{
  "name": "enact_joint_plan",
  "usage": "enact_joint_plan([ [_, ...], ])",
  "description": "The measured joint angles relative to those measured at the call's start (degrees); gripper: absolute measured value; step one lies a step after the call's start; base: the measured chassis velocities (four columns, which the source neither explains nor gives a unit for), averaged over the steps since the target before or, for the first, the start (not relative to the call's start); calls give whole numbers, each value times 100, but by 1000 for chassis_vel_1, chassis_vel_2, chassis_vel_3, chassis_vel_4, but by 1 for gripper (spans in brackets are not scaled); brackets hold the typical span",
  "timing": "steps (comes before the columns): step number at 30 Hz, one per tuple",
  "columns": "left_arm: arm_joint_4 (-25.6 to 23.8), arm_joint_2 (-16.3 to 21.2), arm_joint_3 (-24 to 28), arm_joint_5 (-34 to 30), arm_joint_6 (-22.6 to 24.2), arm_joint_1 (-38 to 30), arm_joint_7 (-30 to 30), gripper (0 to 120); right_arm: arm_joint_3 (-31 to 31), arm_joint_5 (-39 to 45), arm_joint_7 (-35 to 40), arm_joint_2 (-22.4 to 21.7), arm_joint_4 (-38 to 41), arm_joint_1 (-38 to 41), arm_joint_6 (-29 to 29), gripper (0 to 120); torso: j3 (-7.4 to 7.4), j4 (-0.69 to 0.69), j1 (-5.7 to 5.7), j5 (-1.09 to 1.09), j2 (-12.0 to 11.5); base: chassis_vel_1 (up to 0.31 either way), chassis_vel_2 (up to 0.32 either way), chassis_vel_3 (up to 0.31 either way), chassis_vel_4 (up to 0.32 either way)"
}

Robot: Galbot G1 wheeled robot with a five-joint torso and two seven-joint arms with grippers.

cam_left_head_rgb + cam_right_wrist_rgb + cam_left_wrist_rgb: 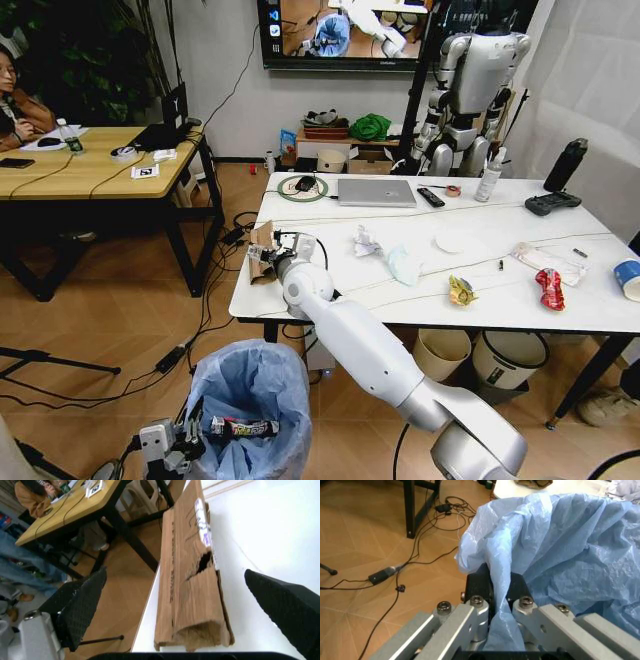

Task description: Pick up the trash bin and place the trash from the table into it.

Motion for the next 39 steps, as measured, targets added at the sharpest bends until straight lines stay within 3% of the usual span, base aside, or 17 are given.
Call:
enact_joint_plan([
  [13, -21, -37, -11, 32, -6, 50, -1, 1, -14, -303, -607, 0, -295, -109, 67, 97, 0, 0, 0, 0, 0, 0, 0, 0, 0],
  [24, -53, -56, 15, 87, -33, 84, 4, 1, -61, -474, -758, 0, -419, -114, 136, 53, 0, 0, 0, 0, 0, 0, 0, 0, 0],
  [39, -59, -64, 58, 130, -43, 78, 9, 1, -75, -481, -768, 0, -354, -128, 144, 3, 0, 0, 0, 0, 0, 0, 0, 0, 0],
])
